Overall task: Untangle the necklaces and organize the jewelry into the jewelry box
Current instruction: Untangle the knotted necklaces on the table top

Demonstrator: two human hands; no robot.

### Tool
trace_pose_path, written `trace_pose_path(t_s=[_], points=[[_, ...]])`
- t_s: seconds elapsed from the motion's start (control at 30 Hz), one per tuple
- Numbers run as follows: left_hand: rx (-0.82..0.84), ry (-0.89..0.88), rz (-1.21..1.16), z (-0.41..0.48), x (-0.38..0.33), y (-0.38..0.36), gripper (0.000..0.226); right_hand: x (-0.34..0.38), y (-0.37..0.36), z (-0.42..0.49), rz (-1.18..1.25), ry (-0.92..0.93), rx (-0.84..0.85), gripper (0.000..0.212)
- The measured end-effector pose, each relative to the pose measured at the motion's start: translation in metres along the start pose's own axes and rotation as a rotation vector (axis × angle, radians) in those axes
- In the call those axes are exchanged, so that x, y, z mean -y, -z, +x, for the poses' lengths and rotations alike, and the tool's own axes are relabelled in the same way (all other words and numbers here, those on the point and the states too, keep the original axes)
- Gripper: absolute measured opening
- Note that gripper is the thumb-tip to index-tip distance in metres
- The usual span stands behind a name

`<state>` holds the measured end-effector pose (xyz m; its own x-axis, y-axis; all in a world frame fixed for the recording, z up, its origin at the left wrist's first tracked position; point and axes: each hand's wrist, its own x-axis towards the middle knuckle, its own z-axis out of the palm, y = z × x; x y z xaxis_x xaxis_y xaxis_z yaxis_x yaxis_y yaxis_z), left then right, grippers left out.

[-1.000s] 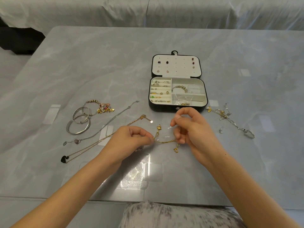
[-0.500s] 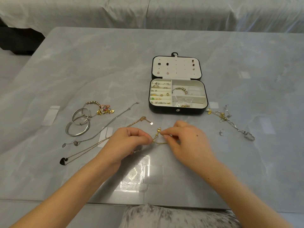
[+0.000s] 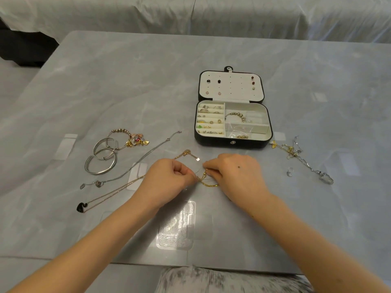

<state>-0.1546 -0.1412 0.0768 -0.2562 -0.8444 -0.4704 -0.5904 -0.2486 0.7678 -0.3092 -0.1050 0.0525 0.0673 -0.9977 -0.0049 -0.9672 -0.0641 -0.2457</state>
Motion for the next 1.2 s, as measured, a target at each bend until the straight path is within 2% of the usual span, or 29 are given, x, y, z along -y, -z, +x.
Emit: trace_pose_path(t_s=[0.13, 0.33, 0.43, 0.57, 0.9, 1.1, 1.2], points=[[-0.028, -0.007, 0.049, -0.003, 0.004, 0.005, 0.013, -0.002, -0.008, 0.000, -0.037, 0.079, -0.059, 0.016], [-0.019, -0.016, 0.088, -0.003, 0.007, 0.006, 0.009, 0.003, -0.009, -0.001, -0.043, 0.053, -0.213, 0.007], [-0.009, -0.010, 0.093, -0.002, 0.007, 0.007, 0.008, 0.002, -0.008, -0.004, 0.104, 0.007, -0.194, 0.007], [-0.005, -0.007, 0.107, -0.002, 0.007, 0.008, 0.008, 0.001, -0.001, -0.009, 0.220, -0.056, -0.179, 0.019], [0.023, 0.007, 0.134, -0.002, 0.005, 0.007, 0.008, -0.001, 0.028, -0.014, 0.422, -0.160, -0.026, 0.012], [0.044, -0.001, 0.154, -0.002, 0.006, 0.008, 0.009, -0.007, 0.038, -0.025, 0.495, -0.131, -0.007, 0.013], [0.047, -0.007, 0.161, -0.003, 0.006, 0.008, 0.010, -0.011, 0.040, -0.033, 0.447, -0.076, 0.003, 0.012]])
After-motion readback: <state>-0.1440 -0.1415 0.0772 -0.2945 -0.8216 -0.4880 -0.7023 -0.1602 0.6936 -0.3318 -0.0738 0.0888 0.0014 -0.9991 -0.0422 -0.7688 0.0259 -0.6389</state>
